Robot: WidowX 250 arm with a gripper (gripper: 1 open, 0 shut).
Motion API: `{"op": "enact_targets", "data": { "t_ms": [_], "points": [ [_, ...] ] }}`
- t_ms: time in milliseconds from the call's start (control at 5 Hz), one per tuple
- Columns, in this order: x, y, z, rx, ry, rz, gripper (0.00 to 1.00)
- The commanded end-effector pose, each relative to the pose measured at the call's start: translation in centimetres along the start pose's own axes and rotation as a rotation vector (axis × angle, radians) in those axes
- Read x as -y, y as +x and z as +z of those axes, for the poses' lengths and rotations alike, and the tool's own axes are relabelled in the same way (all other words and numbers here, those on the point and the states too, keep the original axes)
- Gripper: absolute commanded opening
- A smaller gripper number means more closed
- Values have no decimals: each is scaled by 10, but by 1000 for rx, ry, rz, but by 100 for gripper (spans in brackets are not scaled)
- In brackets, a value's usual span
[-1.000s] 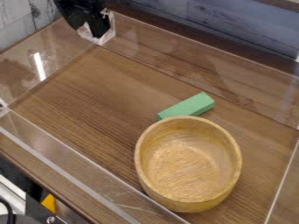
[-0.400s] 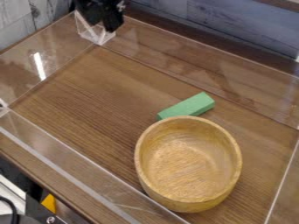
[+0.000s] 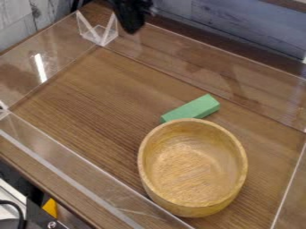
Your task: Put the green block in the brown bowl
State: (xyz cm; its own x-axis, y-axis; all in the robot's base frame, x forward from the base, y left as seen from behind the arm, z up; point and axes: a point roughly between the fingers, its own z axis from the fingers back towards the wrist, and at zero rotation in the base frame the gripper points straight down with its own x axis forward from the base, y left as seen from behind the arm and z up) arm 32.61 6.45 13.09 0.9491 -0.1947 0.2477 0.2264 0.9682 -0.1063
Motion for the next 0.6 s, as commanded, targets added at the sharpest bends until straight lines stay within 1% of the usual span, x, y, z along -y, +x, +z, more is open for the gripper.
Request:
{"op": "enact_targets", "data": {
  "t_ms": [0, 200, 400],
  "points": [
    [13, 21, -11, 27, 4, -45, 0],
    [23, 14, -31, 0, 0, -66, 0],
    [34, 6, -47, -28, -3, -99, 100]
  ]
}}
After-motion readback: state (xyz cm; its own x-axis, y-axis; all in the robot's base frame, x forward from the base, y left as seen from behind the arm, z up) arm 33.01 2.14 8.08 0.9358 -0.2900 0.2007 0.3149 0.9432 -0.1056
